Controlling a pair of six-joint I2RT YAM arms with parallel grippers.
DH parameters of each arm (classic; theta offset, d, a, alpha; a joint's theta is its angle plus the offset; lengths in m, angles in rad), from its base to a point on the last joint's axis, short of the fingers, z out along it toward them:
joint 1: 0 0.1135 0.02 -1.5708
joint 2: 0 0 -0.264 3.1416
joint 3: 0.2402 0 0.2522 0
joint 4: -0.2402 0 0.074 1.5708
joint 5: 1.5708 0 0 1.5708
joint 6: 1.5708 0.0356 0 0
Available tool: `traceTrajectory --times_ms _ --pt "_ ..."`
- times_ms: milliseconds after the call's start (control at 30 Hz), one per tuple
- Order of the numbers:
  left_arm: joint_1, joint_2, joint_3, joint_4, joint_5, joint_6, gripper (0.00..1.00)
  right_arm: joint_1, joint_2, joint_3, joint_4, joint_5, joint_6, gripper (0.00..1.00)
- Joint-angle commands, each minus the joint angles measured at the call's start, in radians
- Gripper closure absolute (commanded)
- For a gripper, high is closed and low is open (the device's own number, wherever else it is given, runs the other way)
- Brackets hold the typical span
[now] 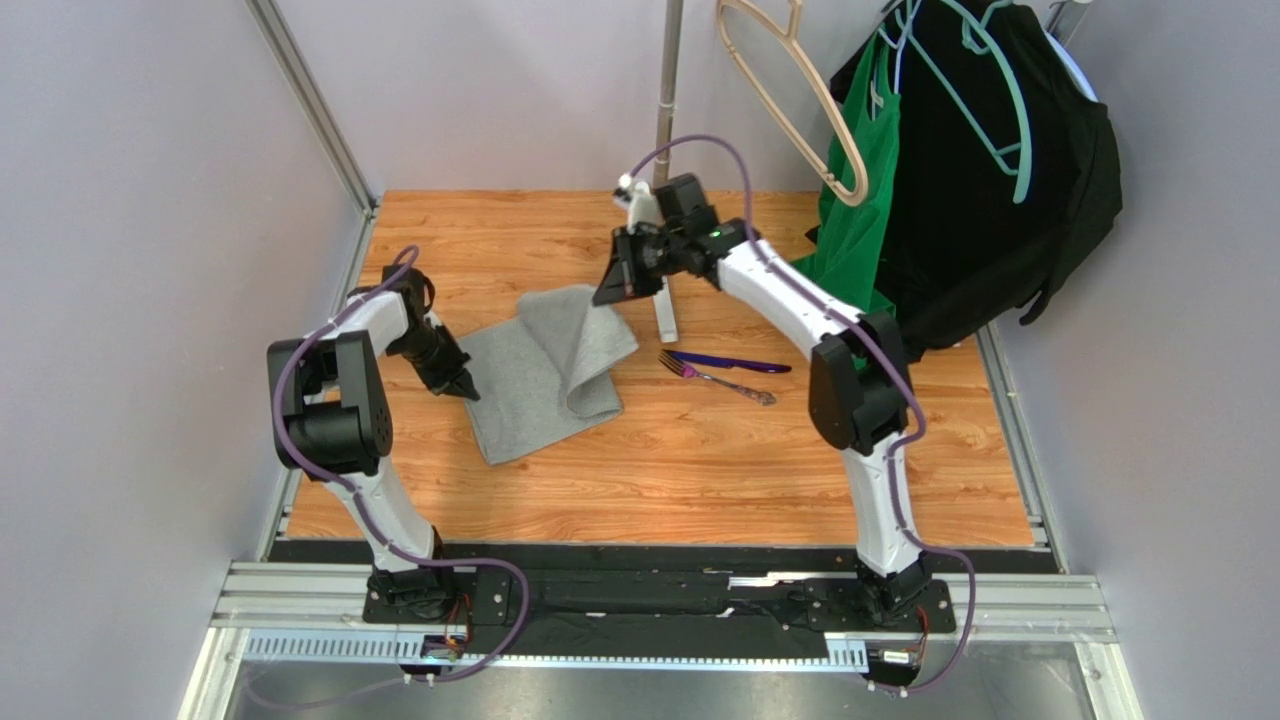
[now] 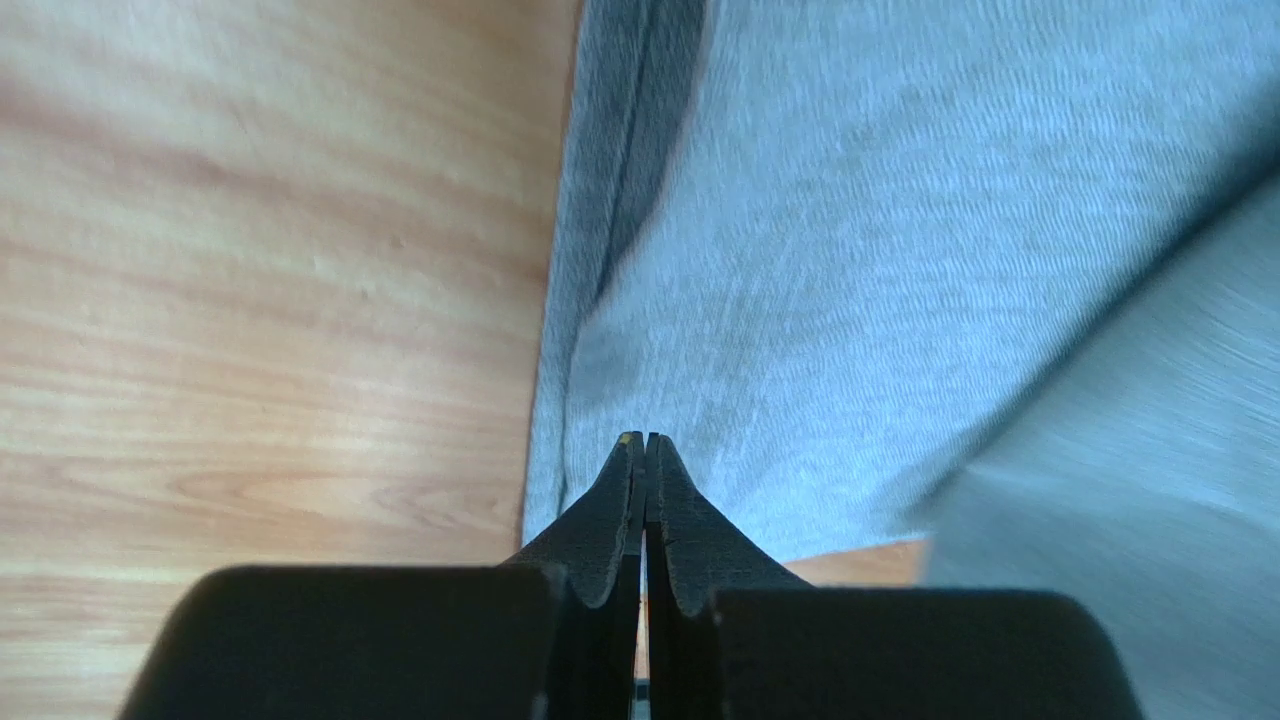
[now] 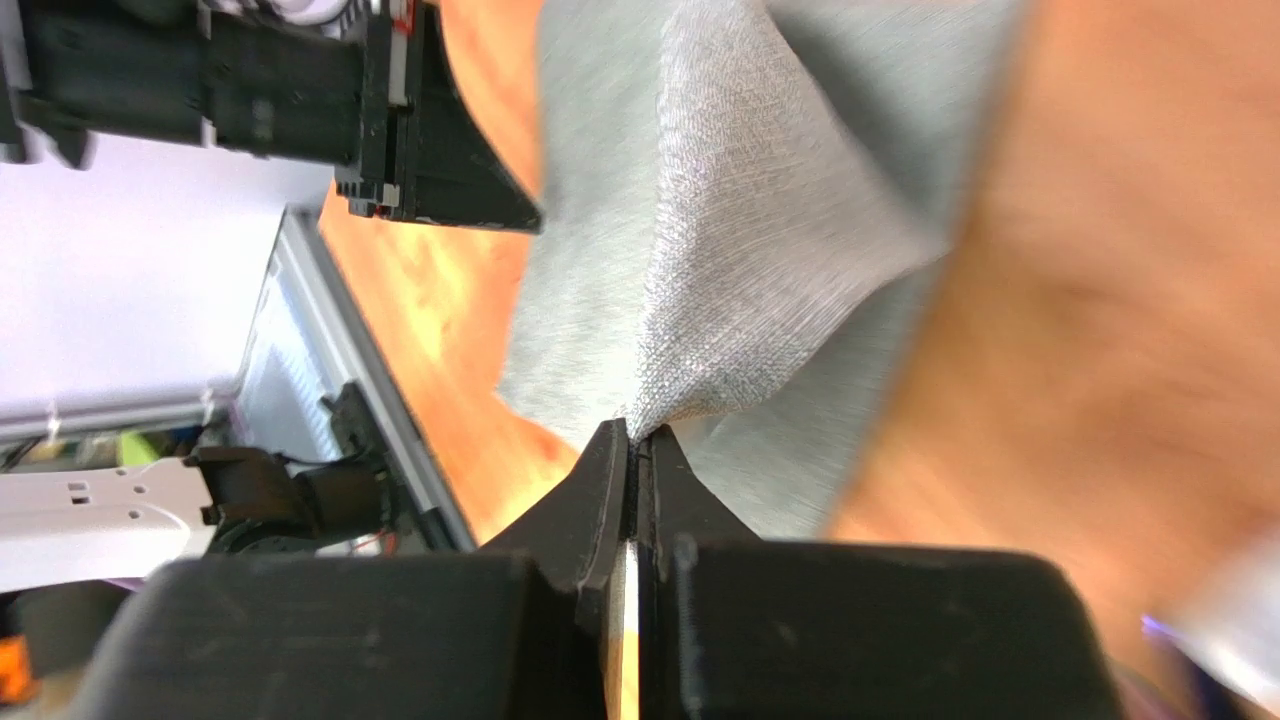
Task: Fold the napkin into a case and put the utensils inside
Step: Fold the rectangle-folded napkin at the center of the board.
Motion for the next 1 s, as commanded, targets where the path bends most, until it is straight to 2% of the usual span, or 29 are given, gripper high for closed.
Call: traceTrajectory --times_ms 0,333,433,767,967 --pt "0.003 0.074 0.077 -0.035 -0.036 0.001 1.0 -0.057 -0.103 -0.02 -0.102 0.005 -0.147 1.0" --pt "0.004 0.101 0.119 -0.083 -0.137 0.035 1.0 -0.127 -0.084 0.106 -0.205 0.021 -0.279 1.0" --pt "0.004 0.098 0.126 -0.097 -0.171 0.047 1.0 -0.136 -0.078 0.129 -0.236 0.07 -0.307 1.0" --pt "0.006 0.086 0.103 -0.082 -0.155 0.058 1.0 -0.202 -0.097 0.14 -0.292 0.172 -0.37 1.0" --pt "0.004 0.083 0.102 -0.078 -0.146 0.058 1.0 -0.219 -0.103 0.14 -0.286 0.148 -0.361 1.0"
